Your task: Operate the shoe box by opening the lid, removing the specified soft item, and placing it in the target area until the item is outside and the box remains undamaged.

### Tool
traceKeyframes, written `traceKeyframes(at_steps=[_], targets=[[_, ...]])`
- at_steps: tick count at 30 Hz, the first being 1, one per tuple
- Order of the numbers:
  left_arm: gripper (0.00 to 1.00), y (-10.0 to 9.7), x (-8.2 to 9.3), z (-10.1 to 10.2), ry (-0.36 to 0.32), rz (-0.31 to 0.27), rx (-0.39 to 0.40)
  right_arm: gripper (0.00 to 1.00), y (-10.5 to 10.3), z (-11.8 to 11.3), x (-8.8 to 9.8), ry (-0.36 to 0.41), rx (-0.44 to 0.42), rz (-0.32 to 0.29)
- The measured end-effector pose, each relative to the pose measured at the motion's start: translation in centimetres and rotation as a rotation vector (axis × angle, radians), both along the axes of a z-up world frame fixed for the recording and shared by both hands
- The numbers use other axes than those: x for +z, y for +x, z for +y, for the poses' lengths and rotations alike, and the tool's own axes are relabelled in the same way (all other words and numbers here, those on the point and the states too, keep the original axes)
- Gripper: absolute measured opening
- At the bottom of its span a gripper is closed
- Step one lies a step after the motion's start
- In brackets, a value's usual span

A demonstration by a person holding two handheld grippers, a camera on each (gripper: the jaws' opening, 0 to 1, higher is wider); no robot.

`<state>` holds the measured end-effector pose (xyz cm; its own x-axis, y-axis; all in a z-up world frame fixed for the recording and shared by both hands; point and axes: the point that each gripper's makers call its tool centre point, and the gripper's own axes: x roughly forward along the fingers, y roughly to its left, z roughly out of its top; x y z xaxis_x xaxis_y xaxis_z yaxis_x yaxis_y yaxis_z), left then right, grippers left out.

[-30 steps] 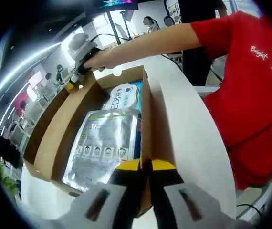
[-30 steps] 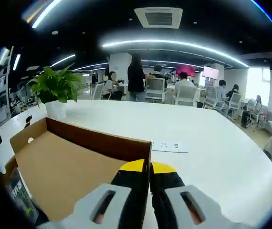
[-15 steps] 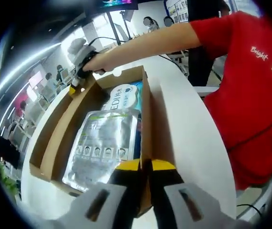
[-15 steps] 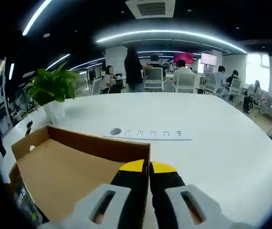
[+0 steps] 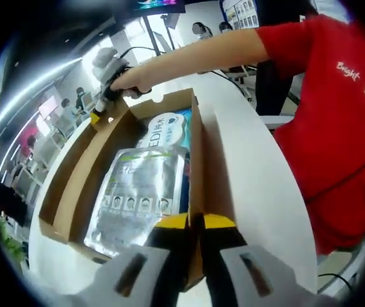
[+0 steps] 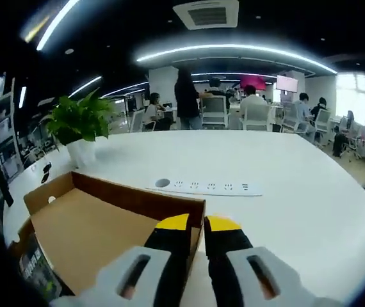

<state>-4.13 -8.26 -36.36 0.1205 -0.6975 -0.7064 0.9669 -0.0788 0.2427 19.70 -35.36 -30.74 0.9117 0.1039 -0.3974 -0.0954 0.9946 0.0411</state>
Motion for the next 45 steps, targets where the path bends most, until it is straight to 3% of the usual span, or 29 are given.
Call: traceKeyframes(at_steps=[3, 9, 14, 20, 26, 30, 37, 40, 43, 45], targets=[[0.06, 0.0, 0.0, 0.0, 0.001, 0.002, 0.000, 0.11, -0.6, -0.2, 1.0, 0.020, 0.020, -0.027], [0.05, 0.0, 0.0, -0.1, 0.002, 0.006, 0.001, 0.18, -2.4, 1.2, 3.2, 0.046, 0.139, -0.091], [0.06, 0.0, 0.0, 0.0, 0.001, 0.003, 0.004, 0.24, -3.2, 2.0, 4.7, -0.022, 0.208, -0.152], [0.06, 0.0, 0.0, 0.0, 0.000, -0.001, 0.009, 0.34, -5.6, 5.2, 6.2, -0.068, 0.338, -0.198], [0.06, 0.0, 0.0, 0.0, -0.001, -0.002, 0.010, 0.36, -6.7, 7.4, 5.9, 0.045, 0.412, -0.147], [0.06, 0.0, 0.0, -0.1, -0.001, -0.002, 0.009, 0.32, -7.3, 7.7, 5.3, -0.072, 0.444, -0.140], [0.06, 0.0, 0.1, -0.2, -0.004, -0.008, 0.008, 0.32, -8.7, 9.2, 5.7, -0.085, 0.492, -0.143], [0.06, 0.0, 0.2, -0.2, -0.004, -0.006, 0.008, 0.33, -9.3, 10.8, 6.2, -0.041, 0.525, -0.146], [0.06, -0.1, 0.2, -0.2, -0.003, -0.004, 0.007, 0.35, -10.2, 12.1, 6.6, 0.078, 0.555, -0.121], [0.06, -0.1, 0.2, -0.2, -0.003, -0.003, 0.006, 0.35, -10.2, 11.9, 6.7, 0.089, 0.555, -0.121]])
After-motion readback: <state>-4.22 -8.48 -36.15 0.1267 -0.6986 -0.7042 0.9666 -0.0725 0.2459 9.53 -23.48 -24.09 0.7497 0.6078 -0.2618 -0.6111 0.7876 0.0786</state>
